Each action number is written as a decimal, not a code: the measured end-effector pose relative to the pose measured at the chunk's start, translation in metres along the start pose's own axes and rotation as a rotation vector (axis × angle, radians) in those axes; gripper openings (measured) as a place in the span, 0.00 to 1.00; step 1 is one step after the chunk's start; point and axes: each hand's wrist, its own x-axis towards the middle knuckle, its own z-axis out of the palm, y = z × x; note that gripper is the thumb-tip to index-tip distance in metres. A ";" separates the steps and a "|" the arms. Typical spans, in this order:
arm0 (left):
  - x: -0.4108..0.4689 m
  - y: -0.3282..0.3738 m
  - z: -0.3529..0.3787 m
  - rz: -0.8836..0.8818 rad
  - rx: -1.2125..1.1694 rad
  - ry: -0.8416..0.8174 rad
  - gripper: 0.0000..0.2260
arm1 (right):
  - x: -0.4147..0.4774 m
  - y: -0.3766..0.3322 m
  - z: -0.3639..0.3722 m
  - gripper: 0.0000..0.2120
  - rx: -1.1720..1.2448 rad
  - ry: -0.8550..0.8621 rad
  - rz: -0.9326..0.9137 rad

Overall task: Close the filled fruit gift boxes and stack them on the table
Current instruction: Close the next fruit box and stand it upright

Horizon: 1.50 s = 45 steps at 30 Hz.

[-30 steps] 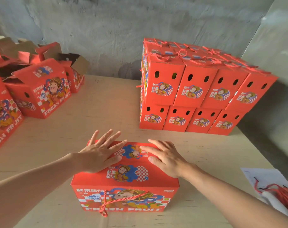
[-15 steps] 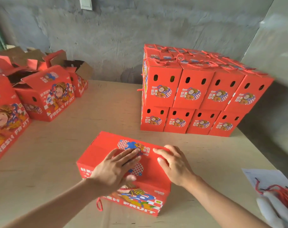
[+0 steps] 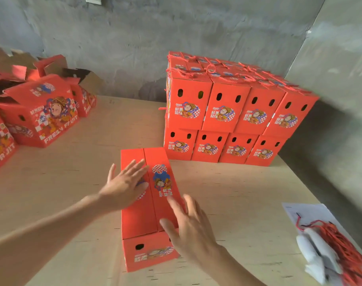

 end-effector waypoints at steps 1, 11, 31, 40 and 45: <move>-0.014 0.011 0.005 0.016 -0.068 0.068 0.28 | 0.004 0.001 0.001 0.28 0.007 0.026 -0.057; -0.062 0.038 0.027 -0.380 -0.646 0.576 0.20 | 0.015 0.004 0.022 0.16 0.610 0.338 -0.026; -0.024 0.064 -0.098 -0.178 -0.732 0.500 0.13 | 0.083 -0.039 -0.083 0.07 1.217 -0.017 0.122; -0.044 0.049 -0.079 -0.124 -0.443 0.482 0.10 | 0.080 -0.058 -0.105 0.09 1.254 -0.377 0.110; -0.072 0.034 0.007 -0.157 -0.445 0.282 0.21 | 0.098 -0.067 -0.114 0.13 1.424 -0.273 0.212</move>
